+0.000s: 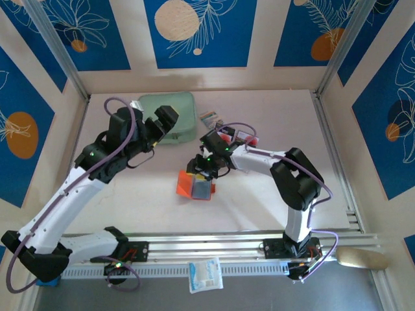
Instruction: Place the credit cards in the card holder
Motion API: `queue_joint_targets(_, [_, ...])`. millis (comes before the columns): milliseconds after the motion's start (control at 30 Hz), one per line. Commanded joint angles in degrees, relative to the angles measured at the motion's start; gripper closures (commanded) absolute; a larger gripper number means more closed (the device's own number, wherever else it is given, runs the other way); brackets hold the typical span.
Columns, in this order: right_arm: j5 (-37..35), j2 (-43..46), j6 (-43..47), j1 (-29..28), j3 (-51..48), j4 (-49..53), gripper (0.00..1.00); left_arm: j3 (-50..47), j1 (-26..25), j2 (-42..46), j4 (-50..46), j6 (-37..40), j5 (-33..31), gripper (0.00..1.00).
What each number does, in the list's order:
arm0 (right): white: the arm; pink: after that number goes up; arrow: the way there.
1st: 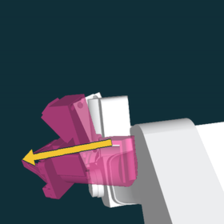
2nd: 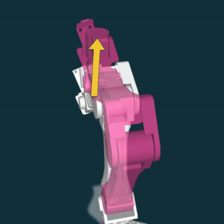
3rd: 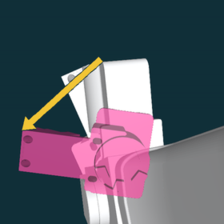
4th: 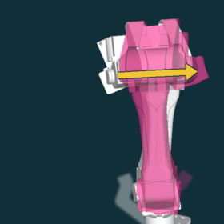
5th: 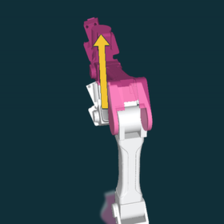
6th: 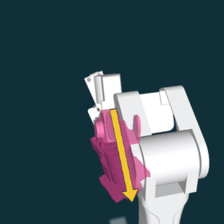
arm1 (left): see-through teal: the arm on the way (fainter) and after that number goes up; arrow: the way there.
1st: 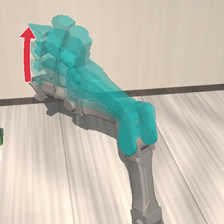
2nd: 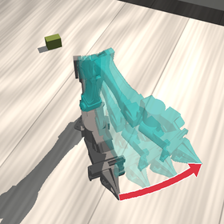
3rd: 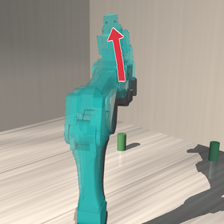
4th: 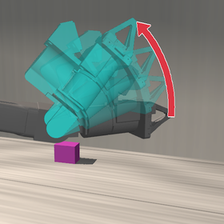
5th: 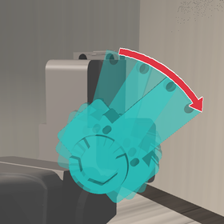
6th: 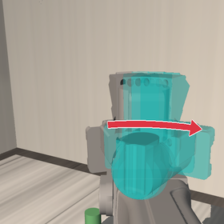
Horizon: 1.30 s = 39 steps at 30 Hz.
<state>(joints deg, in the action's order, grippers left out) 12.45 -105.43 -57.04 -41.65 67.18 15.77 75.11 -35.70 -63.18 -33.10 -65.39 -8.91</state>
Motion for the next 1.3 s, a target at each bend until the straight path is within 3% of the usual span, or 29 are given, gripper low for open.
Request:
queue_joint_targets(0, [1.1,3.4,1.5,1.5,-2.2,0.4,0.54,-7.0,0.9,2.8,5.4,4.8,-2.1,0.00])
queue_joint_targets(133, [0.0,7.8,2.9,2.9,-5.6,0.8,0.54,-16.5,1.5,5.0,12.8,8.9,2.5,0.00])
queue_joint_targets(300, [-2.7,14.9,4.6,4.5,-11.3,2.1,0.54,-18.0,1.4,1.7,8.1,15.7,6.6,0.00])
queue_joint_targets(433, [-1.5,17.6,4.9,5.5,-14.8,-0.1,0.55,-20.3,1.4,0.3,6.6,18.6,6.2,0.00])
queue_joint_targets(733, [-3.2,13.3,7.2,2.6,-12.8,-0.2,0.58,-26.9,1.3,1.3,8.0,23.8,3.9,0.00])
queue_joint_targets(933, [-7.1,10.0,8.6,0.7,-9.8,2.4,0.69,-27.3,-0.7,1.2,10.6,25.1,5.9,0.00])
queue_joint_targets(1267, [-6.9,4.8,9.8,1.7,-7.3,2.0,0.81,-31.1,-6.2,-2.4,22.7,21.8,9.7,0.00])
